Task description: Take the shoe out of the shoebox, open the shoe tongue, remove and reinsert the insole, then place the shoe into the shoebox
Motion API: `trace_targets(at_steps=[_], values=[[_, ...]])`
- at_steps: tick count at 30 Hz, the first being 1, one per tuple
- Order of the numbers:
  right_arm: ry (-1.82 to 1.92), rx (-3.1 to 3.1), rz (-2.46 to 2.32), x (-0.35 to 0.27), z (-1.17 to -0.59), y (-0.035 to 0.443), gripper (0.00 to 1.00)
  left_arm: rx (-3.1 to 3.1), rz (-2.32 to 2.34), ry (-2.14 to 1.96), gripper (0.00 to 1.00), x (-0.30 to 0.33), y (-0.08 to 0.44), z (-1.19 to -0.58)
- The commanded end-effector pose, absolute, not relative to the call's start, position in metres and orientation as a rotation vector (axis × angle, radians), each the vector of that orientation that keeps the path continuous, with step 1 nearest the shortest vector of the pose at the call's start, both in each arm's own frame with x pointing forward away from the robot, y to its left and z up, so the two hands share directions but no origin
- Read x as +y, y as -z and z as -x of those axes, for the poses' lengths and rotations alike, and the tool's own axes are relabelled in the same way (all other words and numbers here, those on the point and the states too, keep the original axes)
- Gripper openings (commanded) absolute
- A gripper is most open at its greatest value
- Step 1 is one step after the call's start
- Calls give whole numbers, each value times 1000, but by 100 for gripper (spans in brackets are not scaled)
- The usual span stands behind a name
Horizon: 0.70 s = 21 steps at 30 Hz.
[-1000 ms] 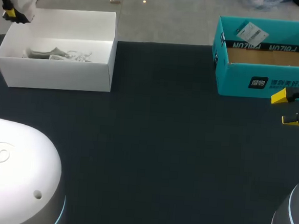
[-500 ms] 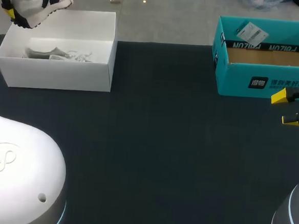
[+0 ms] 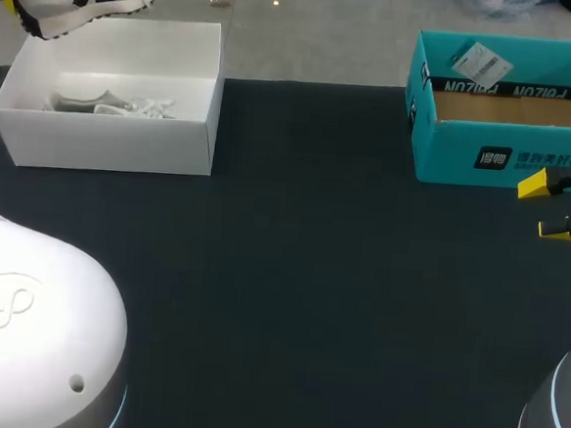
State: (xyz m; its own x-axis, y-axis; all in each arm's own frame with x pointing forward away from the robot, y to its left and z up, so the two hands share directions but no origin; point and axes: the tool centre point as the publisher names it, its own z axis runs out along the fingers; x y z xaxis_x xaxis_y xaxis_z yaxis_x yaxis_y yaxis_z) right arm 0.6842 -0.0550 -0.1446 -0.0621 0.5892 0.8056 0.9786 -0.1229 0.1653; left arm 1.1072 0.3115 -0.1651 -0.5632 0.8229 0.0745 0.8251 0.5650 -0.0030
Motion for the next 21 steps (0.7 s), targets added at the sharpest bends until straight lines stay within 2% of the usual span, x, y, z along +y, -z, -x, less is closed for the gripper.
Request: trace_targets(at_steps=[1, 16, 21], values=[[1069, -1673, 1743, -55, -683, 145, 100, -2550, 1729, 301, 0, 310, 170, -1099], [1069, -1673, 1743, -55, -683, 145, 100, -2543, 1746, 290, 0, 308, 176, -1099], [1069, -1673, 1743, -55, -683, 145, 100, -2315, 2065, 172, 0, 313, 185, -1099]])
